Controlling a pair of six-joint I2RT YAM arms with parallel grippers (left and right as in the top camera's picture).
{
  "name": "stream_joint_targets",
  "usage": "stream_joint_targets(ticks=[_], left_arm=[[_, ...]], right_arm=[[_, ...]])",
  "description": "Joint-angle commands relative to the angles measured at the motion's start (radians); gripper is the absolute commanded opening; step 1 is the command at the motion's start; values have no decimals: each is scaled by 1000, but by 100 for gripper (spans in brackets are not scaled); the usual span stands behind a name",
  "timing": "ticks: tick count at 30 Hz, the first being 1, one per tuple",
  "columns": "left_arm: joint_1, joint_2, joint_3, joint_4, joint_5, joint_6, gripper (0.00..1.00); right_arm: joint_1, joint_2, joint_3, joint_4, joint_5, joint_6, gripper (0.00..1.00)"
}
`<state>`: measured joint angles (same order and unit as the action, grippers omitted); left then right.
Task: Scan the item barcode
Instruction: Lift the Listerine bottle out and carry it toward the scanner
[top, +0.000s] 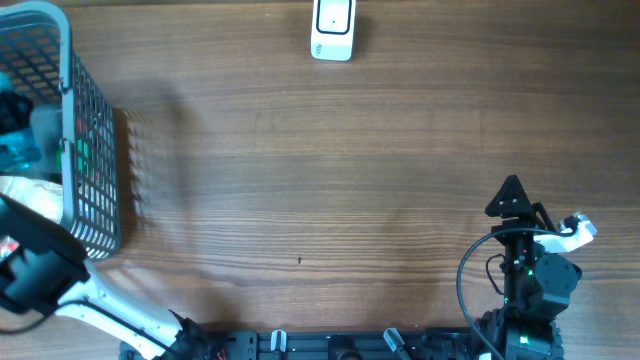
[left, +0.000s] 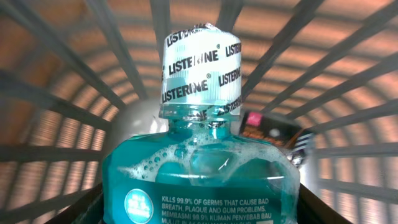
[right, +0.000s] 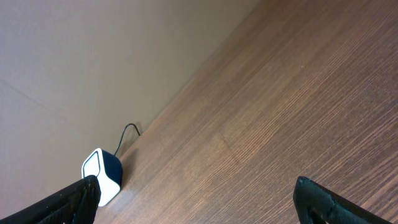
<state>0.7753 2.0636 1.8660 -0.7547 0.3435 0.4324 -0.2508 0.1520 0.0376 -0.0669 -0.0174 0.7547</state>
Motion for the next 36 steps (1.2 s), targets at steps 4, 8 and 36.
stream_joint_targets(ticks=[4, 8, 36], left_arm=[[6, -177, 13, -7, 34, -39, 54], [6, -255, 13, -6, 51, -86, 54], [-311, -415, 13, -11, 735, -262, 59]], right_arm=[[-3, -10, -1, 3, 19, -18, 100], [-3, -10, -1, 3, 19, -18, 100], [-3, -10, -1, 3, 19, -18, 100]])
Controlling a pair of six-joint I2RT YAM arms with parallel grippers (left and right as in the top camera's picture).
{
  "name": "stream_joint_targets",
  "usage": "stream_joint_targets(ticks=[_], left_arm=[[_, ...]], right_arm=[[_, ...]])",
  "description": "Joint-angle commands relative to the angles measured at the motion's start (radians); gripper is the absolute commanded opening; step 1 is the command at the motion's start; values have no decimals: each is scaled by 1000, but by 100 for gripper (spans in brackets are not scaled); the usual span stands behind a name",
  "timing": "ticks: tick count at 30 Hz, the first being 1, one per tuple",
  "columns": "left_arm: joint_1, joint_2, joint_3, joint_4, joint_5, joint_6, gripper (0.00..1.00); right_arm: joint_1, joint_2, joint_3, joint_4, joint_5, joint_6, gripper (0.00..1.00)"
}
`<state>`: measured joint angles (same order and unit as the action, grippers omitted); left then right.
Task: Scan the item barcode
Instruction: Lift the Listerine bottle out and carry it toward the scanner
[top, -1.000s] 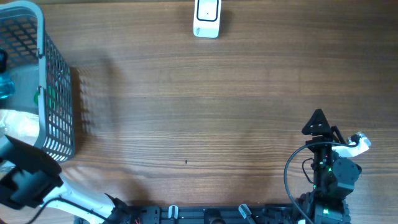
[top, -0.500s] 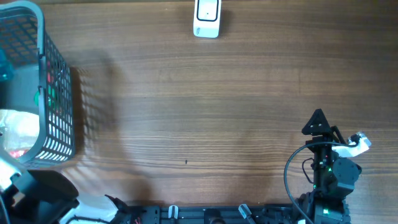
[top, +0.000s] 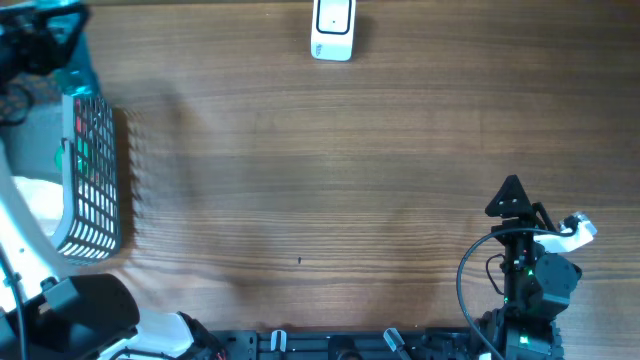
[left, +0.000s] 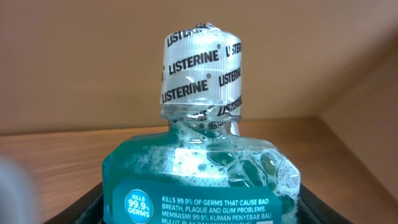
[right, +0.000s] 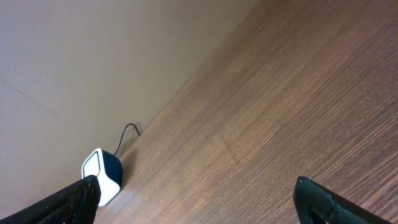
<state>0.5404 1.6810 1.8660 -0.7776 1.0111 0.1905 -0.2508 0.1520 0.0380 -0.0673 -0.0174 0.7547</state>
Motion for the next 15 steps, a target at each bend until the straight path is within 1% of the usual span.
stream_joint_targets(ticks=[1, 5, 8, 10, 15], left_arm=[[-92, -32, 13, 11, 72, -20, 59], [-142, -32, 13, 27, 159, -19, 59], [-153, -32, 13, 54, 283, -19, 58], [-153, -32, 12, 52, 336, -19, 58], [-171, -29, 12, -15, 357, -19, 60]], right_arm=[[-3, -10, -1, 3, 20, -18, 100], [-3, -10, -1, 3, 19, -18, 100], [-3, -10, -1, 3, 19, -18, 100], [-3, -10, -1, 3, 19, -18, 100], [-3, -10, -1, 3, 20, -18, 100]])
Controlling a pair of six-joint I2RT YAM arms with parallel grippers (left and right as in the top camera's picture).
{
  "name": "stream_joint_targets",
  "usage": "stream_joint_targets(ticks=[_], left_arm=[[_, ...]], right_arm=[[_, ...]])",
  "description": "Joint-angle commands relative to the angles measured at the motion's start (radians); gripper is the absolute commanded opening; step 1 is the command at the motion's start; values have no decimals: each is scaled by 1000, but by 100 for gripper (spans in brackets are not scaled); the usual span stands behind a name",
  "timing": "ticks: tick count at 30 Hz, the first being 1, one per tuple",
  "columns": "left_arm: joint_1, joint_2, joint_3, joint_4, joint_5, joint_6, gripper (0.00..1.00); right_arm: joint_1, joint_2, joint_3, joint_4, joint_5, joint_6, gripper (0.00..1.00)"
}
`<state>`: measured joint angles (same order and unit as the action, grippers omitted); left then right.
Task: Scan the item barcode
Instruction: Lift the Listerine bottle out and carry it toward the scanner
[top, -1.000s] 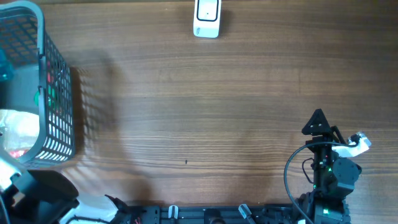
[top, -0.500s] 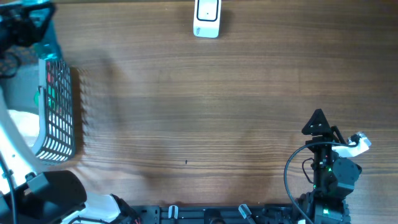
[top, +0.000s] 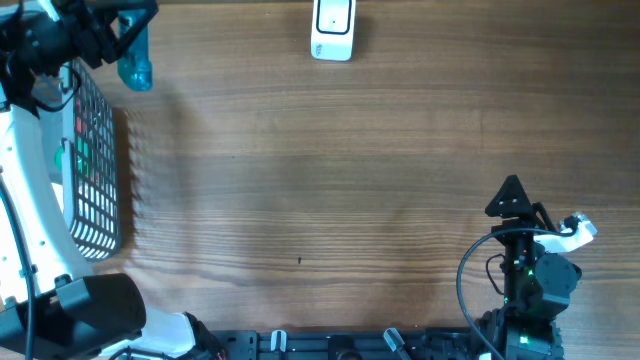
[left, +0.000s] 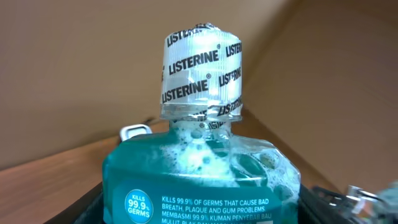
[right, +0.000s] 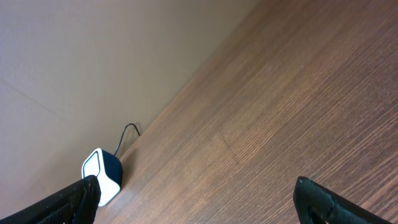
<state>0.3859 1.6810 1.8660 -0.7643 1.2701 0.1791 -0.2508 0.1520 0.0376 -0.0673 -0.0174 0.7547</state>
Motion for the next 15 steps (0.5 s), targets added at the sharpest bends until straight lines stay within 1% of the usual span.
stream_joint_targets(ticks=[1, 3, 6, 7, 8, 9, 12, 15], left_arm=[[-25, -29, 12, -41, 97, -5, 59], [-55, -29, 12, -61, 53, -3, 60], [-122, -29, 12, -92, -109, -3, 60], [-162, -29, 12, -108, -203, -3, 61], [-189, -29, 12, -117, -264, -3, 61], [-235, -29, 12, -127, -367, -3, 61], [-351, -23, 12, -132, -587, -3, 61], [-447, -2, 11, -132, -752, -4, 60]], right_arm=[[-3, -10, -1, 3, 19, -18, 100], [-3, -10, -1, 3, 19, -18, 100], [-3, -10, -1, 3, 19, -18, 100], [-3, -10, -1, 3, 19, -18, 100], [-3, -10, -1, 3, 19, -18, 100], [-3, -10, -1, 3, 19, -18, 100], [-3, -10, -1, 3, 20, -18, 100], [-3, -10, -1, 3, 19, -18, 100]])
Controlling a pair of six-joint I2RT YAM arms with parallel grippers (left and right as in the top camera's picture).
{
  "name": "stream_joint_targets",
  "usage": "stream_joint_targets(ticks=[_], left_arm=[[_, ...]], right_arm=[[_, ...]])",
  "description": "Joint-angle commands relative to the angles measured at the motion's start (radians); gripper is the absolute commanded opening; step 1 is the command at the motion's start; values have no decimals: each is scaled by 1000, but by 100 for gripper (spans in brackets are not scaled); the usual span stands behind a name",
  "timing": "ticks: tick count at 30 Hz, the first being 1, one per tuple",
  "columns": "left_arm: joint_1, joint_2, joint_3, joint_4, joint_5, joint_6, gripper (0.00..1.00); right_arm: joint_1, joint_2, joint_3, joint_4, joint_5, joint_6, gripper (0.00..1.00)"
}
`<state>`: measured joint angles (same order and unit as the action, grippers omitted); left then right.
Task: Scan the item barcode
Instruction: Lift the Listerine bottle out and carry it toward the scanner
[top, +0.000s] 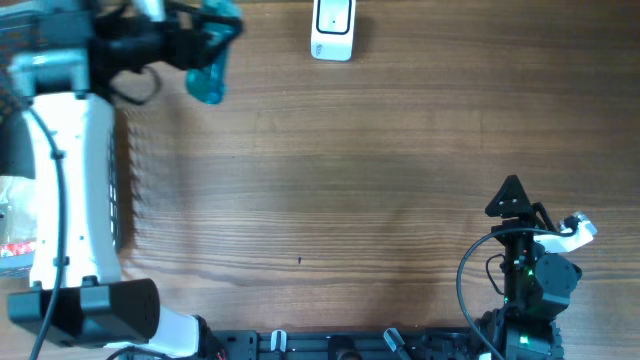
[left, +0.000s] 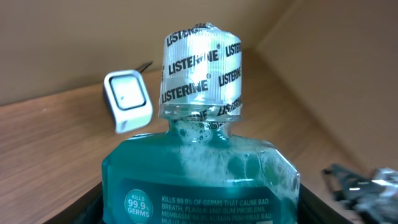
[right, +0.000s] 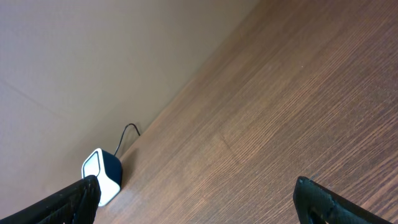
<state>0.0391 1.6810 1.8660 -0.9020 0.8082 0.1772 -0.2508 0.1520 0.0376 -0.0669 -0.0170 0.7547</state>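
Note:
A teal Listerine mouthwash bottle (top: 210, 62) with a sealed clear cap hangs over the table's far left, and my left gripper (top: 190, 45) is shut on it. In the left wrist view the bottle (left: 199, 168) fills the frame, label toward the camera, between the dark fingers (left: 90, 205). The white barcode scanner (top: 332, 30) stands at the far edge, to the right of the bottle; it also shows as the scanner (left: 127, 101) and the scanner (right: 102, 175). My right gripper (top: 512, 196) is open and empty at the near right, with its fingertips (right: 81, 193) wide apart.
A grey wire basket (top: 120, 215) stands at the left edge, mostly hidden under my white left arm (top: 70, 180). A white packet (top: 15, 225) lies at the far left. The right arm's base (top: 525, 290) sits at the near right.
My left gripper has moved right with the bottle, from beside the basket's far corner to a spot nearer the scanner. The scanner now shows in the left wrist view. The right arm is unmoved.
My left gripper was shut on the bottle down inside the wire basket. Then it held the bottle clear of the basket at the far left corner, then just right of the basket, and now further right toward the scanner. The right gripper stayed open and still.

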Motion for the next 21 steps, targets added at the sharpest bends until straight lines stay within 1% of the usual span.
stream_joint_targets(ticks=[1, 6, 11, 15, 21], left_arm=[[-121, 4, 11, 6, -314, -2, 60], [-220, 79, 11, -52, -495, -2, 58], [-258, 189, -10, -137, -570, -2, 54], [-269, 257, -81, -99, -578, -3, 55], [-271, 338, -188, 24, -578, -3, 57]], right_arm=[[-3, -10, -1, 3, 19, -18, 100], [-3, -10, -1, 3, 19, -18, 100], [-3, -10, -1, 3, 19, -18, 100], [-3, -10, -1, 3, 19, -18, 100], [-3, -10, -1, 3, 19, -18, 100]])
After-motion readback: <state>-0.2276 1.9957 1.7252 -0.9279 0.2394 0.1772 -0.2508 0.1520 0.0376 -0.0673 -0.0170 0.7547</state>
